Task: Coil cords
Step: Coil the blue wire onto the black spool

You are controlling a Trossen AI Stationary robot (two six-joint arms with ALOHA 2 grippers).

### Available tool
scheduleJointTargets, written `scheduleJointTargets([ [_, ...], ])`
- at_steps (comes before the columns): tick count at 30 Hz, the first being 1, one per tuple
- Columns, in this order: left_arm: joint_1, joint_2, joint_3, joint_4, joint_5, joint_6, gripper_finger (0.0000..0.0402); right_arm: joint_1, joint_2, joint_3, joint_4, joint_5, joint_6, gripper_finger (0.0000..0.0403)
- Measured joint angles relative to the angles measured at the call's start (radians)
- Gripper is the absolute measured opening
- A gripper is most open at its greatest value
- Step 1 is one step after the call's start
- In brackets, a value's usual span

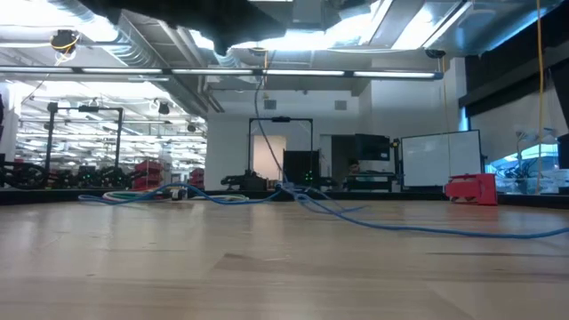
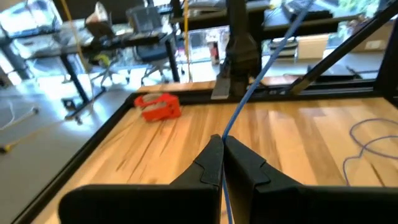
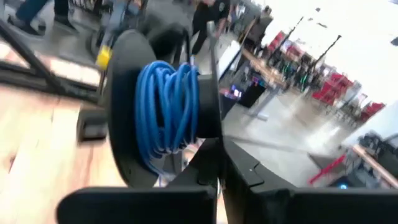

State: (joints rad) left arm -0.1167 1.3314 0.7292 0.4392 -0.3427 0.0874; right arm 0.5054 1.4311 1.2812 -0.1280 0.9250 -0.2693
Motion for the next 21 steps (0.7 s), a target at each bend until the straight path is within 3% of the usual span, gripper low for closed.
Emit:
scheduleJointTargets([
  [9,-0.035,-0.141,0.0,-0.187,-0.039,-0.059,0.0002,-0.038,0.039,0.001,-0.209,-0.019,0.187,0.0005],
  [21,-0.067,-0.173,0.001,-0.199,-0.036,-0.108,0.0003,-0.157,0.17,-0.001,-0.256,-0.088,0.267,0.0005],
])
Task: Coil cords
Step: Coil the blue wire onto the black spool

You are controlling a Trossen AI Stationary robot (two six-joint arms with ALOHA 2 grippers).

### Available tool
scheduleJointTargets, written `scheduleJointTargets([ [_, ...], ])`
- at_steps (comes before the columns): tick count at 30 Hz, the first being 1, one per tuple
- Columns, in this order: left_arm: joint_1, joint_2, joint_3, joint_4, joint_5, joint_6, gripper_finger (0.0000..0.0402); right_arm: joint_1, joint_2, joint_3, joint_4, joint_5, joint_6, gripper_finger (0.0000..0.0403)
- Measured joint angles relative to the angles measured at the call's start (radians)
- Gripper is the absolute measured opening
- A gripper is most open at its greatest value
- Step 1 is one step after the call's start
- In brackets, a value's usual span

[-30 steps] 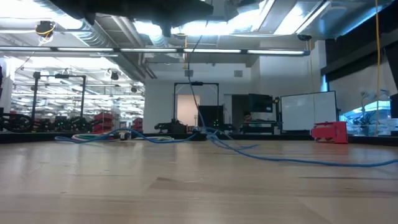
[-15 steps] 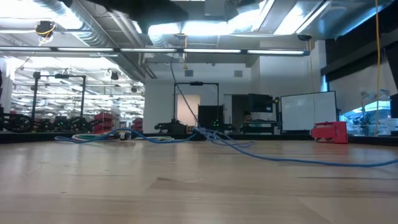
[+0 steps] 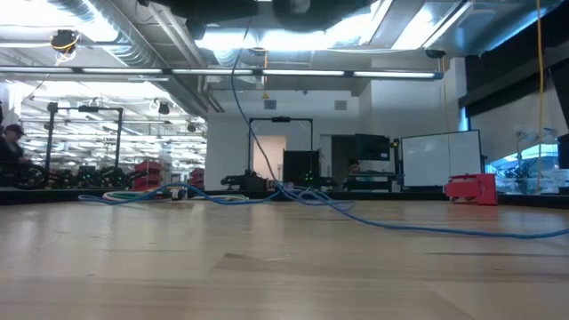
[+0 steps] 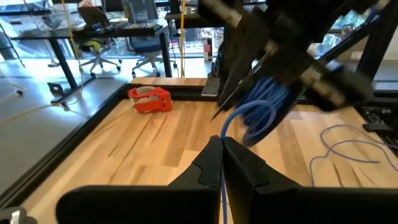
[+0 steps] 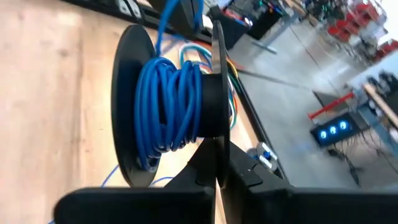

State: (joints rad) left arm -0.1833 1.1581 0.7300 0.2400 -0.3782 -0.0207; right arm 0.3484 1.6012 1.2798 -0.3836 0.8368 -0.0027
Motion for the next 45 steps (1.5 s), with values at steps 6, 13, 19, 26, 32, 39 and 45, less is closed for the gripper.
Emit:
scheduleJointTargets([
  [6,-0.002,0.0,0.001,0.037,0.002,-0.061,0.0003,-0.066,0.053,-0.001,0.027,0.004,0.036,0.0005],
  [13,-0.033,0.0,0.002,0.054,0.005,-0.047,0.0003,-0.13,0.074,-0.001,0.087,0.007,0.028,0.0005],
  [19,-0.042,0.021,0.003,0.123,0.005,-0.028,0.0003,-0.158,0.074,-0.002,0.254,-0.071,-0.039,0.0005],
  [26,-0.037,0.099,0.003,0.237,0.005,0.01,0.0004,-0.187,0.074,-0.002,0.413,-0.174,-0.097,0.0005],
  [32,-0.03,0.114,0.003,0.255,0.002,0.055,0.0004,-0.183,0.073,-0.003,0.544,-0.186,-0.195,0.0005],
  [39,-0.008,0.112,0.005,0.229,0.002,0.056,0.0004,-0.184,0.027,-0.004,0.558,-0.231,-0.215,0.0005],
  [45,-0.004,0.112,0.006,0.223,0.006,0.062,0.0004,-0.171,-0.007,-0.005,0.568,-0.307,-0.216,0.0005],
])
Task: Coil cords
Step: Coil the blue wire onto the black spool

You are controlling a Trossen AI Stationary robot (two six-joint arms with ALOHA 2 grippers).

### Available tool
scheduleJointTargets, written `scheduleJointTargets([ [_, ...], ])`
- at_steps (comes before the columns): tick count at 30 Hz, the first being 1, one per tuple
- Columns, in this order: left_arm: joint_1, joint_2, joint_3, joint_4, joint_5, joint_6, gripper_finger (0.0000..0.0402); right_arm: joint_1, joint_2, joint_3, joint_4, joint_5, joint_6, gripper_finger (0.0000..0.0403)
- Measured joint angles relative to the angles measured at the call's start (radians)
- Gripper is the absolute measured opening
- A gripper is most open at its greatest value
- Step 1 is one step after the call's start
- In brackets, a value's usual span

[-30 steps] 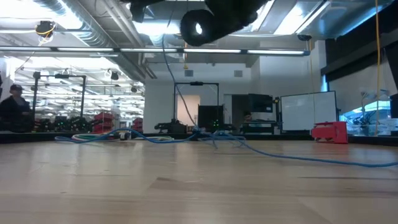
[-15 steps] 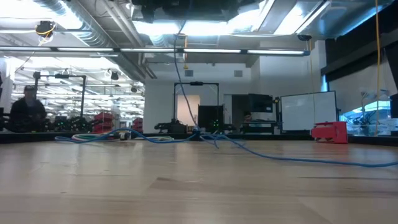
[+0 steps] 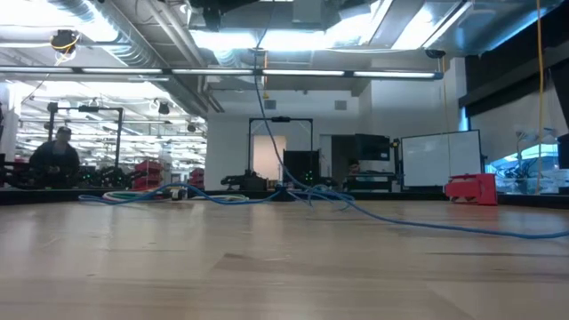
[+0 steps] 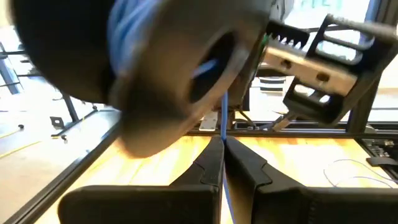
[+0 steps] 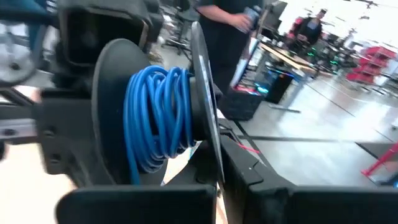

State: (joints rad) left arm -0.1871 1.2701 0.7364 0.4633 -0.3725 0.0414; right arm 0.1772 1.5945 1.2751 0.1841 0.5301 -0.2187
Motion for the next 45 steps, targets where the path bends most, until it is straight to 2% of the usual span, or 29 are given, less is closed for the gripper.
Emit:
scheduleJointTargets([
  [6,-0.003,0.001,-0.002,-0.015,0.003,0.024,0.0004,0.001,-0.009,0.0,0.005,-0.078,-0.026,0.0005],
  [19,-0.003,0.003,-0.003,-0.084,0.001,-0.047,0.0006,0.001,-0.038,0.001,0.001,-0.086,-0.044,0.0005],
  [23,-0.002,0.013,-0.009,-0.164,0.019,-0.084,0.004,0.001,-0.054,0.007,0.022,-0.087,-0.039,0.0005],
  [28,0.012,0.032,-0.006,-0.135,0.021,-0.076,0.0114,0.002,-0.07,0.005,-0.005,-0.087,-0.04,0.0005],
  [32,0.019,0.033,-0.007,-0.123,0.021,-0.068,0.0152,0.002,-0.093,0.005,-0.019,-0.079,-0.044,0.0005],
  [34,0.019,0.032,-0.006,-0.105,0.043,-0.067,0.016,0.0,-0.094,0.006,-0.021,-0.078,-0.044,0.0005],
  [38,0.022,0.04,-0.005,-0.037,0.156,-0.047,0.0164,0.0,-0.089,0.004,-0.039,-0.079,-0.045,0.0005],
  [45,0.03,0.11,-0.005,0.056,0.172,-0.042,0.0164,0.0,-0.089,0.004,-0.046,-0.079,-0.042,0.0005],
])
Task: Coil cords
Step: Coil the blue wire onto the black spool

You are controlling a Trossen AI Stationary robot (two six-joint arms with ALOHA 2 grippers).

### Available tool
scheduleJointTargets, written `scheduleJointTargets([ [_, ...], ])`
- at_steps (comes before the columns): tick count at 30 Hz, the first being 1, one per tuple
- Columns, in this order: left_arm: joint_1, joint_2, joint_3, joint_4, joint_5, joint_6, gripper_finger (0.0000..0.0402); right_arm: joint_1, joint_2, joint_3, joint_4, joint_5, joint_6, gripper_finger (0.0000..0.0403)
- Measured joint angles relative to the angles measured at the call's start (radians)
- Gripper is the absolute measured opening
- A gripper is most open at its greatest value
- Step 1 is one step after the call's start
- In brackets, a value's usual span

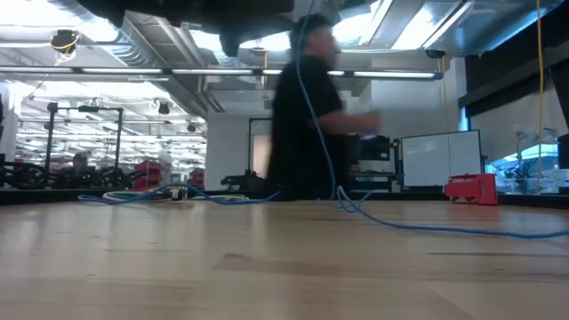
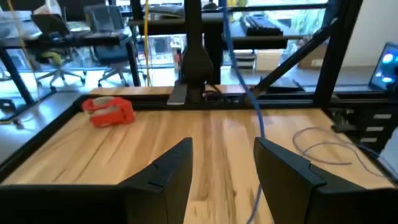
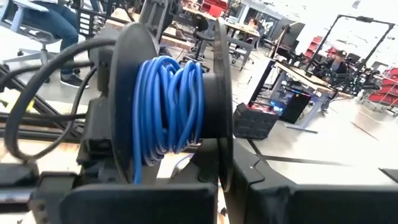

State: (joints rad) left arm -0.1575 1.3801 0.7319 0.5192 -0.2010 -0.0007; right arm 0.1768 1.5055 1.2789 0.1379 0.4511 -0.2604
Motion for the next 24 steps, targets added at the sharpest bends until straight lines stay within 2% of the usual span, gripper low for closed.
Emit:
scheduleJointTargets([
  [5,0.025,0.066,0.003,0.138,0.117,-0.043,0.0164,0.0,0.0,0.0,-0.001,0.0,0.001,0.0005],
  [14,0.039,0.16,0.075,0.134,0.213,-0.088,0.0164,0.0,0.001,0.0,-0.007,0.0,0.001,0.0005],
  [19,0.039,0.191,0.11,0.114,0.225,-0.088,0.0162,0.0,0.001,0.0,-0.008,0.0,0.001,0.0005],
  [24,0.04,0.175,0.113,0.058,0.225,-0.073,0.013,0.0,0.001,0.0,-0.016,0.0,0.001,0.0005],
])
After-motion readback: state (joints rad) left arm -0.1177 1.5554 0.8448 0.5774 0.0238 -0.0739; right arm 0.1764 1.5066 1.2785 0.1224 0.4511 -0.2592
